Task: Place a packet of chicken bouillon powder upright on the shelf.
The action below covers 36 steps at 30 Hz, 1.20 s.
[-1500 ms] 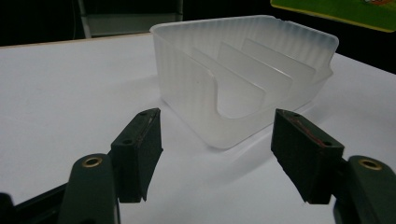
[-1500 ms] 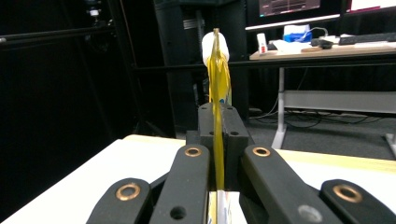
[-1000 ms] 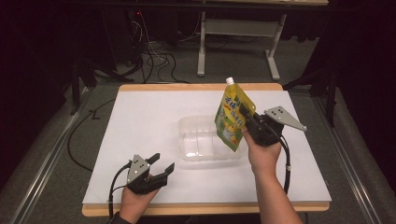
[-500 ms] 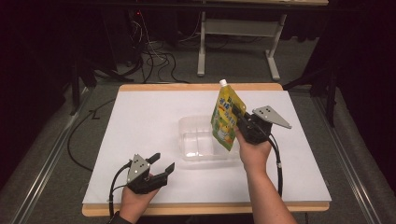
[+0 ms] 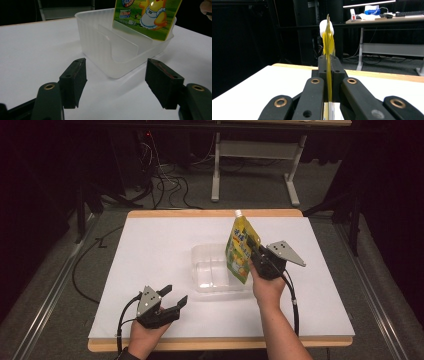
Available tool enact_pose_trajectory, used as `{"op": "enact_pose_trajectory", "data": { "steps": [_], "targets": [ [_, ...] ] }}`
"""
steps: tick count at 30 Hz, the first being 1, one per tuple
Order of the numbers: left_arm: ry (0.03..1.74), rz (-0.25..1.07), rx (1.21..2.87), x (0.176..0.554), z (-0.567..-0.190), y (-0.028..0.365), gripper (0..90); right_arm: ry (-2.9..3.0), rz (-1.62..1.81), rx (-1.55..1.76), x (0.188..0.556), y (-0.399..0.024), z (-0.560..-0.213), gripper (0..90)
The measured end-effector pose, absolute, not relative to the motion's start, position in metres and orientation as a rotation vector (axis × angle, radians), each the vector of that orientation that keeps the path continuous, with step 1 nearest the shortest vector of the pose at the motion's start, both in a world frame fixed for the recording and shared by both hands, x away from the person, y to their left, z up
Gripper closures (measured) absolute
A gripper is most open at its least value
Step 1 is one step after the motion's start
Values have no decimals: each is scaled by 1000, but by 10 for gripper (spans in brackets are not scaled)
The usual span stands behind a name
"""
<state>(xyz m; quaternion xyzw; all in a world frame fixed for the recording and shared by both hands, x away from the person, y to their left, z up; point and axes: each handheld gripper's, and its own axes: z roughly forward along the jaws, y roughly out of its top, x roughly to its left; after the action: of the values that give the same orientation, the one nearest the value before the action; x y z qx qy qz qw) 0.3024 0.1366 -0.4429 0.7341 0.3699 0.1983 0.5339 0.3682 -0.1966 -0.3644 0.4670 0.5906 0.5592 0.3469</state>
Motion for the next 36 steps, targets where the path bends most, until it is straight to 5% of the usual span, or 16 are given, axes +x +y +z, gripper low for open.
{"op": "enact_pose_trajectory", "data": {
  "steps": [36],
  "targets": [
    [868,452,1769,303,-443,133,339,1656,1360,1180,346,-190,-396,850]
  ]
}}
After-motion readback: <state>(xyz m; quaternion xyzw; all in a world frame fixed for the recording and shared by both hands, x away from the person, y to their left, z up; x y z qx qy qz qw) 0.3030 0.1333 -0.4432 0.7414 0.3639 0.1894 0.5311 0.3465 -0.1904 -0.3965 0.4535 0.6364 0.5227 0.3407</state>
